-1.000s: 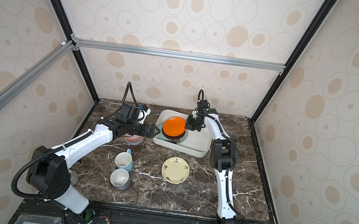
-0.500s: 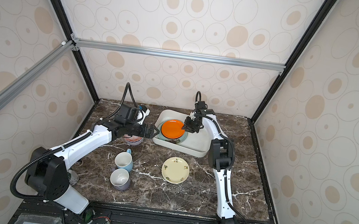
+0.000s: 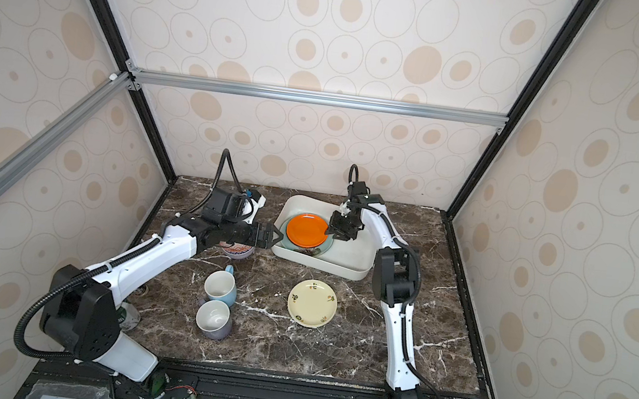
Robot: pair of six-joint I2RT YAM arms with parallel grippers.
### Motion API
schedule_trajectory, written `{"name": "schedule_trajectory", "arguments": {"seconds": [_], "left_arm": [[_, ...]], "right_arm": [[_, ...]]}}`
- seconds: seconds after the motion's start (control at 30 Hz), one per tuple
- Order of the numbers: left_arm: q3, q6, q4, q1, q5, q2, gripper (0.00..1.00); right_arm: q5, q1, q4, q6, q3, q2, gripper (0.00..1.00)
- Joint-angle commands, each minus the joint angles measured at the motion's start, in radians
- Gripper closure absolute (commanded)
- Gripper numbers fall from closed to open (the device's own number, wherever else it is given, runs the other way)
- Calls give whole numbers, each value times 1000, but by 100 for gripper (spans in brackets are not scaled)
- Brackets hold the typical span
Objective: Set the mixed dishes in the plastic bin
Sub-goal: 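Release the orange plate and grasp the cream plate's rim with the right gripper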
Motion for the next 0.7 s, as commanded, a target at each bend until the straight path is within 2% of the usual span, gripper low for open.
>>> {"name": "schedule_trajectory", "arguments": {"seconds": [0.0, 0.23, 0.37, 0.47, 0.67], "left_arm": [[-25, -13, 34, 10, 21, -63, 1], [-126, -60, 80, -3, 67, -155, 1], [-196, -77, 93, -65, 54, -201, 1], [-254, -98, 104, -133, 14, -234, 1], [-359, -148, 129, -257, -68, -300, 1]], "right_arm": [[39, 12, -41, -43, -118, -187, 63], [145, 73, 7, -55, -571, -557, 63], [184, 103, 57, -22, -823, -740, 62], [206, 125, 99, 1, -969, -822, 62], [212, 145, 197, 22, -1140, -852, 62]]}}
